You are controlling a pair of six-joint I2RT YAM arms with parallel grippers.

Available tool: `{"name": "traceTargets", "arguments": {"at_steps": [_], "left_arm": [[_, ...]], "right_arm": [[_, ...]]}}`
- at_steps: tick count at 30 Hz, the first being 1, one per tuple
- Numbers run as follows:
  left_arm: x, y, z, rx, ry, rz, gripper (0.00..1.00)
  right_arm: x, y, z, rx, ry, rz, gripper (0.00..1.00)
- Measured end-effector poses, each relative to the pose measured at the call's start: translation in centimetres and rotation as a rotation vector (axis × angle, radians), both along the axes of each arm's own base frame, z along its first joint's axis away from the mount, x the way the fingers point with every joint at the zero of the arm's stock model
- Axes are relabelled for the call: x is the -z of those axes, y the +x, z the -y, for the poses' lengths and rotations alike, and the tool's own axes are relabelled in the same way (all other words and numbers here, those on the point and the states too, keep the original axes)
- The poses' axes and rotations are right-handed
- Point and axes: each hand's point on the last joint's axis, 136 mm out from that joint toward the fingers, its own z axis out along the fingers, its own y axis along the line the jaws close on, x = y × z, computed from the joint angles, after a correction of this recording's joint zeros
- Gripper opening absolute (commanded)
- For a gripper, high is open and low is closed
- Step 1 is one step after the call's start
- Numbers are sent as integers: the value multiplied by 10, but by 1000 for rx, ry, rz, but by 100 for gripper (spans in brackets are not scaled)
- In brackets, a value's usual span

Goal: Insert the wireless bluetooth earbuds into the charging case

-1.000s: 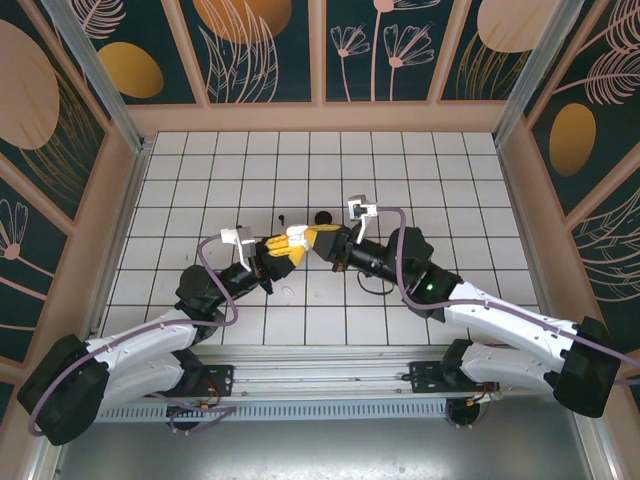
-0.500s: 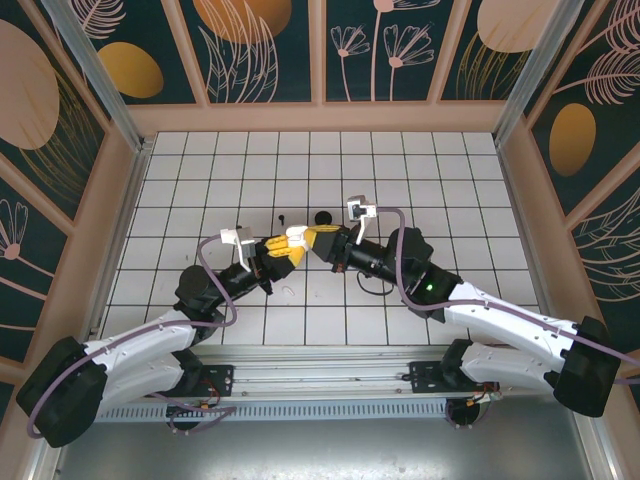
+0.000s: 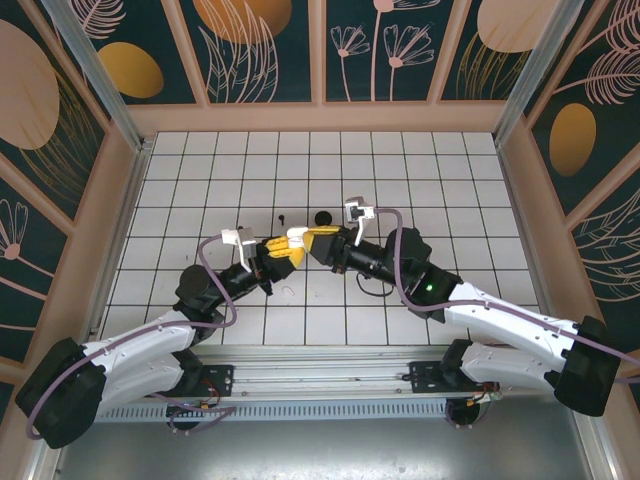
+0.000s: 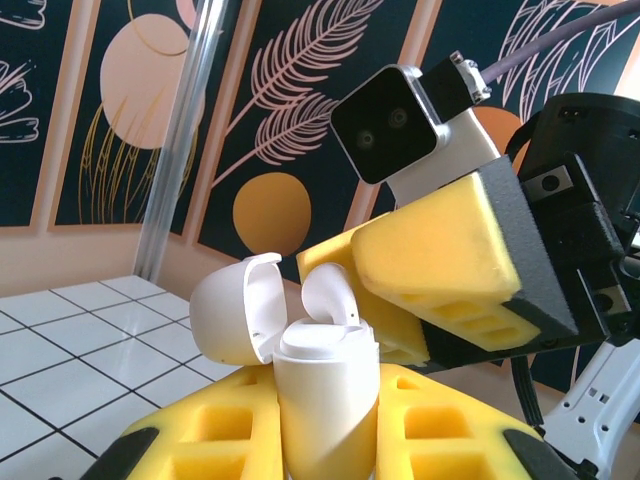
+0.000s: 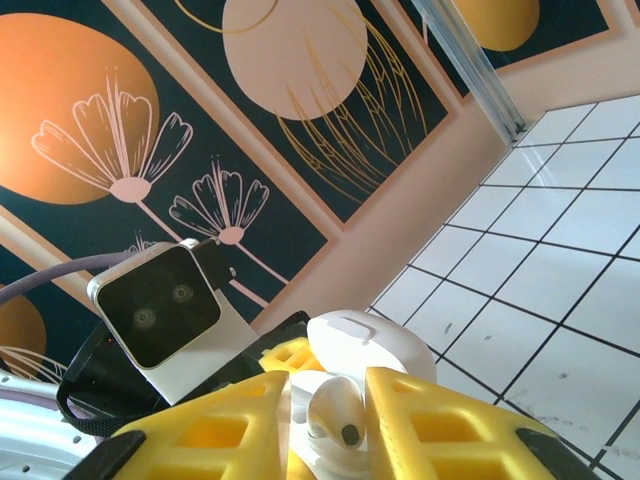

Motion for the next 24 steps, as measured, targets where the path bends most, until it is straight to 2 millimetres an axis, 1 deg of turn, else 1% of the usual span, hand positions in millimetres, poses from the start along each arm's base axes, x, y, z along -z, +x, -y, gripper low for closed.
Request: {"name": "traceTargets", "arguments": {"at_steps": [3,8,14,19,24], "left_arm": [[2,0,0,0,5,-6,0],[4,1,1,0,12,-14,0],[5,1,1,-1,16,-13,0],[4,1,1,-2,16,-8,0],[1,-1,-1,-2,9,0,0]], "right_arm": [[1,0,0,-2,-4,2,34],[2,-1,0,-3,-9,-2,37],[4,-1,0,-3,-22,-11,43],[5,-2,1,-2,-43,-24,45],[11,-4,1,-4,-70,-42,45]]}}
